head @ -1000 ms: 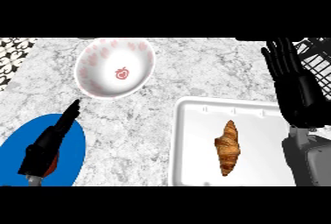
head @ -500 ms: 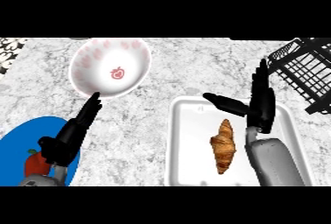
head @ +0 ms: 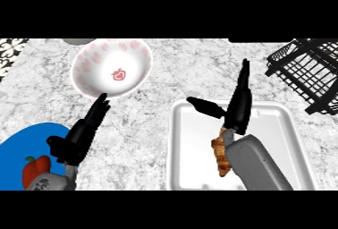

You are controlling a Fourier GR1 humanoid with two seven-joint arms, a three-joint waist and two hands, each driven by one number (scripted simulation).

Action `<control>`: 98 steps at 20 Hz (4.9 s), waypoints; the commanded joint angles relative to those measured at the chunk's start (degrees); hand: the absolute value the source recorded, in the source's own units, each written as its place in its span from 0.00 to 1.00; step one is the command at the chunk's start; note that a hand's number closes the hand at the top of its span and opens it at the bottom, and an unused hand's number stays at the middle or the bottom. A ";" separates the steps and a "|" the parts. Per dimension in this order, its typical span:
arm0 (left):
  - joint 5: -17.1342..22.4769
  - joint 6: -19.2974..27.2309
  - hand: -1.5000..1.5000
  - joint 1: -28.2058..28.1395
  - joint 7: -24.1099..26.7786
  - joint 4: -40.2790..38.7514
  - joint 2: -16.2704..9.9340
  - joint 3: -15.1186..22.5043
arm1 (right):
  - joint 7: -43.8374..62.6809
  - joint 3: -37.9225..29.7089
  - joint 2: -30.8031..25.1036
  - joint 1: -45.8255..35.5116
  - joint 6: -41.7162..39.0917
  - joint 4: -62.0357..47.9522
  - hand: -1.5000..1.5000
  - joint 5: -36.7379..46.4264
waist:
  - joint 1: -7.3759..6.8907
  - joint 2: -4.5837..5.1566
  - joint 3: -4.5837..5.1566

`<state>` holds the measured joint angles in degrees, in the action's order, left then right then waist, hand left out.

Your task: Pick the croissant from the tray and place it in the tiered basket

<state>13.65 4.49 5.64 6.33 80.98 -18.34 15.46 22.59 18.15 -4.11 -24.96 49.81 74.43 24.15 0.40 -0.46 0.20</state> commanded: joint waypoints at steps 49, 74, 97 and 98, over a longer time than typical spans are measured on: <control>-0.71 -2.40 0.50 1.21 -1.21 -1.72 1.44 -2.07 | 62.62 3.75 4.04 6.02 -60.39 10.22 0.00 29.10 | -0.40 0.28 -0.16; -4.61 -5.02 0.50 -3.07 -1.29 2.41 4.04 -3.77 | 49.35 2.61 4.08 11.05 -55.55 13.97 1.00 35.94 | -0.65 0.34 -0.20; -5.59 -4.41 0.50 -3.63 1.69 -1.27 4.96 -6.19 | 10.83 -53.48 -31.45 33.96 -49.03 31.97 1.00 -0.54 | 1.90 -0.12 -0.22; -5.31 -5.18 0.50 -2.05 1.49 -3.04 4.54 -6.95 | 14.59 -53.54 -33.43 32.98 -51.83 35.71 1.00 0.16 | 1.35 0.11 -0.13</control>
<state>8.78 -0.03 3.19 7.39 78.84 -13.82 8.39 38.72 -28.13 -32.98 8.43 0.65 105.43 29.80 3.39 -0.70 -0.04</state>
